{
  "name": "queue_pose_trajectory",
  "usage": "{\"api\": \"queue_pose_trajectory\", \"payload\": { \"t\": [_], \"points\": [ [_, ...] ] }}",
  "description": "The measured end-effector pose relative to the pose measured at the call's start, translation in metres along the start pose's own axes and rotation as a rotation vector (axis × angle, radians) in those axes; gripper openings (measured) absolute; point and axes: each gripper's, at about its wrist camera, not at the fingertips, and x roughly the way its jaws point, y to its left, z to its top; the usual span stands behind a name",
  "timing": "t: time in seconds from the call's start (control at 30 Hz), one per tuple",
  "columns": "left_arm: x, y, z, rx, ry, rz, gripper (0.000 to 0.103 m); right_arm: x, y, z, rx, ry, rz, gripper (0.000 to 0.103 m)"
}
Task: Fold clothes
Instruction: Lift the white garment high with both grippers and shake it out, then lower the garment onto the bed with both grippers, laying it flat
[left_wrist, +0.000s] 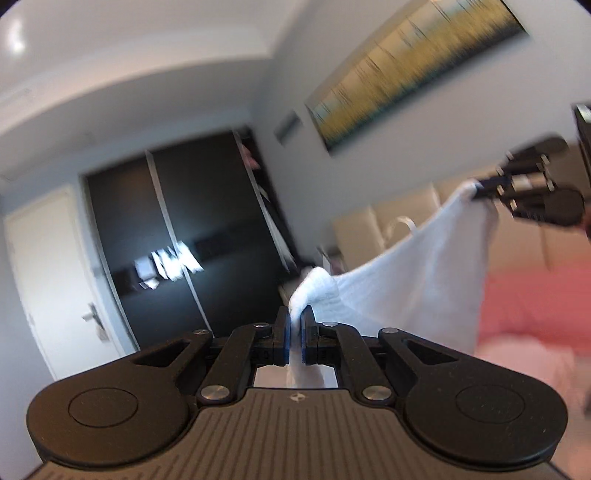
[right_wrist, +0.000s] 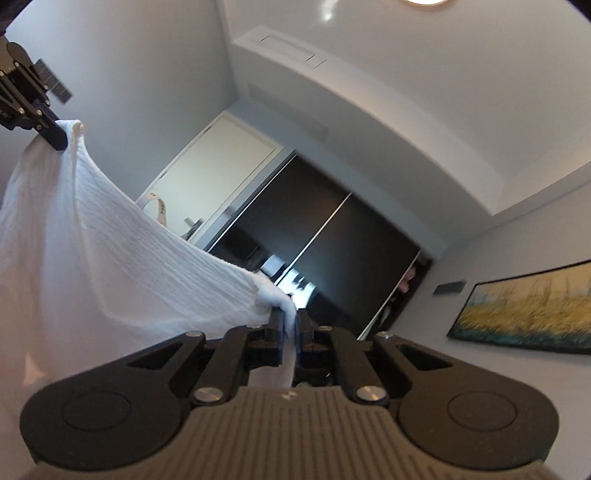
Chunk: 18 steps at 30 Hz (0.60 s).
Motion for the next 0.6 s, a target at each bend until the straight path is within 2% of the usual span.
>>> {"api": "queue_pose_trajectory", "payload": {
  "t": [0.13, 0.23, 0.33, 0.43, 0.53, 0.6],
  "points": [
    [-0.022, -0.031, -0.068, 0.005, 0.164, -0.160, 0.003, -0.043, 0.036, -0.054, 0.020, 0.133, 0.204, 0.006],
    [-0.046, -0.053, -0.107, -0.020, 0.252, -0.256, 0.003, -0.073, 0.064, -0.088, 0.045, 0.224, 0.351, 0.006],
    [-0.072, -0.079, -0.136, -0.011, 0.344, -0.354, 0.003, -0.104, 0.084, -0.118, 0.085, 0.284, 0.486, 0.006],
    [-0.090, -0.101, -0.162, 0.020, 0.470, -0.458, 0.003, -0.134, 0.111, -0.146, 0.101, 0.334, 0.629, 0.006],
    [-0.105, -0.121, -0.184, 0.053, 0.575, -0.537, 0.003, -0.159, 0.127, -0.164, 0.103, 0.380, 0.767, 0.006],
    [-0.114, -0.128, -0.191, 0.059, 0.616, -0.574, 0.003, -0.174, 0.140, -0.168, 0.082, 0.408, 0.878, 0.006]
  ]
}}
